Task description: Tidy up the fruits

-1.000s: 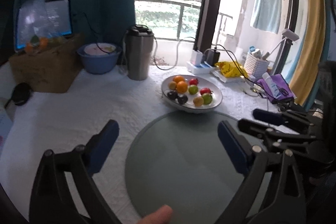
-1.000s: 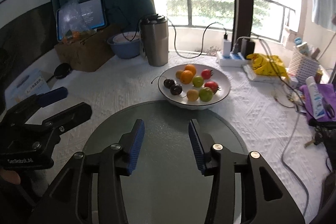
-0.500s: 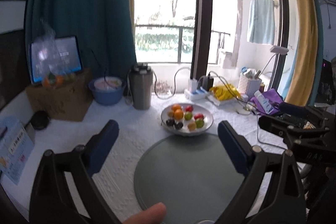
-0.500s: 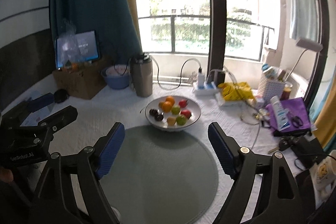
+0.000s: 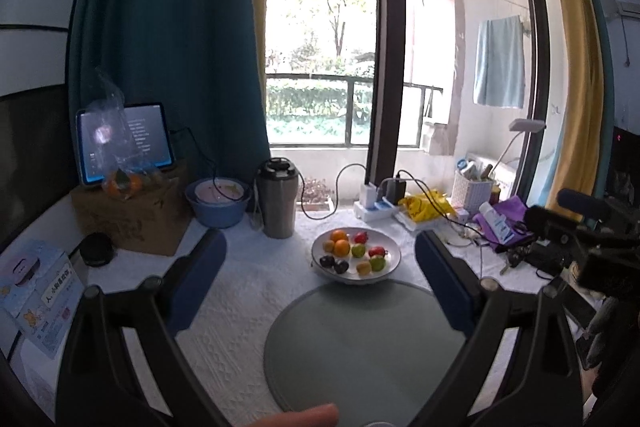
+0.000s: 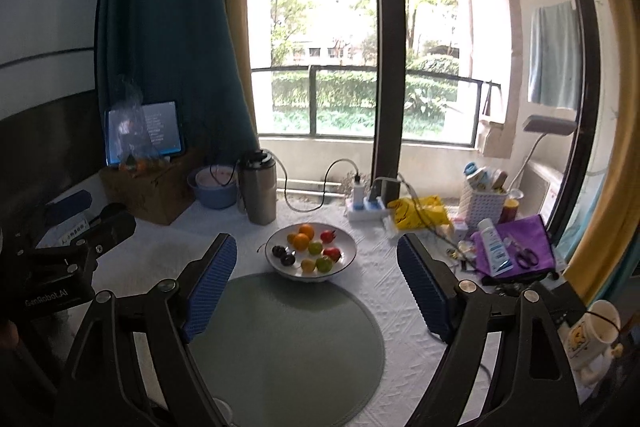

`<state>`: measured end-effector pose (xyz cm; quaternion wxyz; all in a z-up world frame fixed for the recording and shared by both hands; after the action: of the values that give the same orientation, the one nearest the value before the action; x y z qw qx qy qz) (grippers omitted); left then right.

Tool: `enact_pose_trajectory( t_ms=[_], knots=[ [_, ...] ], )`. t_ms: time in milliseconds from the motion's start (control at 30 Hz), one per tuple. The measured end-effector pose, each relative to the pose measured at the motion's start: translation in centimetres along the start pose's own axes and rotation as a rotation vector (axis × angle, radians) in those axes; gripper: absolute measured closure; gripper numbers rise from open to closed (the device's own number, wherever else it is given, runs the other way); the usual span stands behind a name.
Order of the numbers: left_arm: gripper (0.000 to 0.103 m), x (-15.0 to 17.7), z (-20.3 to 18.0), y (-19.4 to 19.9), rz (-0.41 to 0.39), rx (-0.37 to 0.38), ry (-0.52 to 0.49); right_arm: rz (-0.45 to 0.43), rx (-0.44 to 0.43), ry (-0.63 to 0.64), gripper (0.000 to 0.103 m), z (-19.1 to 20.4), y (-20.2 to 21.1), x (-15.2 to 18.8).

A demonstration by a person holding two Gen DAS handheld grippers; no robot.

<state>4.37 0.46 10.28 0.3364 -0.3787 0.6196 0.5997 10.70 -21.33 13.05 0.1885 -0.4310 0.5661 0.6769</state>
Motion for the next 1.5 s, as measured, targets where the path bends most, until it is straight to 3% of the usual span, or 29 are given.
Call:
enact_pose_trajectory(
  t_ms=[400,567,1500],
  knots=[
    [0.007,-0.5,-0.6,2.3,-0.039,0.022,-0.007,-0.053,0.040,0.001,0.018,-0.8,3.0,0.0],
    [0.007,-0.4,-0.2,2.8,-0.057,0.030,0.040,-0.067,0.043,-0.002,0.017,-0.9,3.7,0.2],
    [0.007,0.0,0.0,3.8,-0.081,0.038,0.039,-0.064,0.045,0.006,0.017,-0.7,3.8,0.1]
  ],
)
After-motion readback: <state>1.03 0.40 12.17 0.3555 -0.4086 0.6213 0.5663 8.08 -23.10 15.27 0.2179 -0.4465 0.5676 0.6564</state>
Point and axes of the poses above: each gripper's, at about its wrist camera, not at the fingertips, and y roughly against the way its jaws point, z to its left, x to its underside, the point moved 1 cm from there along -y, roughly the way its jaws point, and after that the axes turned 10 degrees about z, right-handed, at the moved point
